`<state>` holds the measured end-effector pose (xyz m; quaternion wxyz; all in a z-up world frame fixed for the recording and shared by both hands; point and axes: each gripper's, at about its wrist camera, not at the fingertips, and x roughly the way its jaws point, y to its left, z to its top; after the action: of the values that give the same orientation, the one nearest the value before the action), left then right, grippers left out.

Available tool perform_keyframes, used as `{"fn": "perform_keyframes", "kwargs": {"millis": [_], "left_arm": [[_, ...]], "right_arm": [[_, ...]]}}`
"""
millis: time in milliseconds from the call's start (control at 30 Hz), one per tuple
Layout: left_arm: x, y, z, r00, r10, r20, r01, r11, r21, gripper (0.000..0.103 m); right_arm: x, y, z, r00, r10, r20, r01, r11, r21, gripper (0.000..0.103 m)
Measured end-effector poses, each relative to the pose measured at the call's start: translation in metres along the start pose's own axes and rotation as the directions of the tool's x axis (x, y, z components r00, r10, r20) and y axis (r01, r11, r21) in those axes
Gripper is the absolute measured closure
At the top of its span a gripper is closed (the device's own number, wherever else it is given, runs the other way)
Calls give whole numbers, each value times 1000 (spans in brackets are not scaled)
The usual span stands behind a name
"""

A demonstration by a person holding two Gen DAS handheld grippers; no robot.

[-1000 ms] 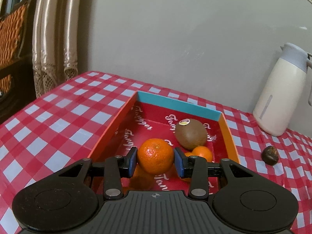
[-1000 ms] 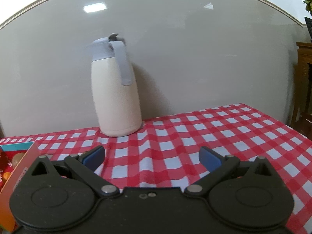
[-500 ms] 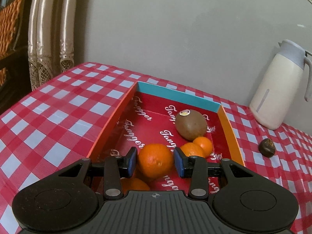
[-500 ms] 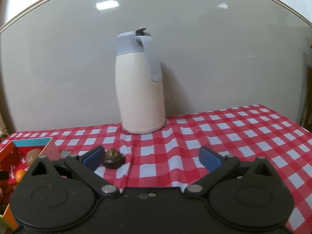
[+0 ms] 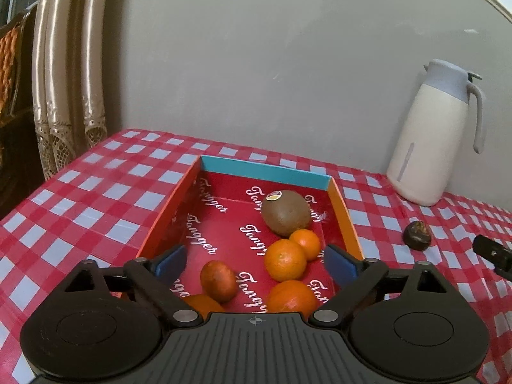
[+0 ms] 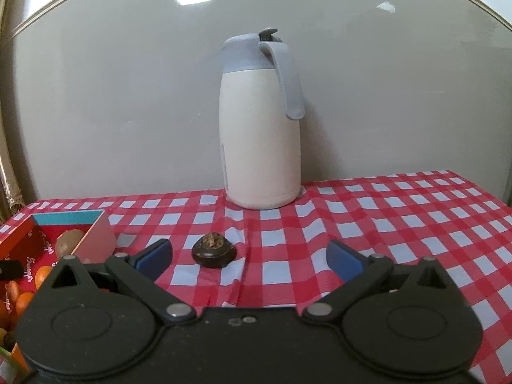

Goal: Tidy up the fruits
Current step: 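Move the right gripper to the dark brown round fruit and grasp it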

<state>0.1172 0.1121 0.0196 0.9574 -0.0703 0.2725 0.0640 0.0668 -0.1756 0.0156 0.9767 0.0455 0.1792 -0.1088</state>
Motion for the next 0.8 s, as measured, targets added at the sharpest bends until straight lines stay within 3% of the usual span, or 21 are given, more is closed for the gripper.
{"fn": "perform_keyframes", "kwargs": {"millis": [267,800], "left_arm": [[-15,9,-1,998,36,45,-36,999,-5,1],[-36,41,-11,985,117,128,-111,992,-55,0]], "right_arm": [[8,4,-1,1000,15,-23,-15,1000,-11,0],[43,28,0,993,78,-87,-82,995,-50,0]]}}
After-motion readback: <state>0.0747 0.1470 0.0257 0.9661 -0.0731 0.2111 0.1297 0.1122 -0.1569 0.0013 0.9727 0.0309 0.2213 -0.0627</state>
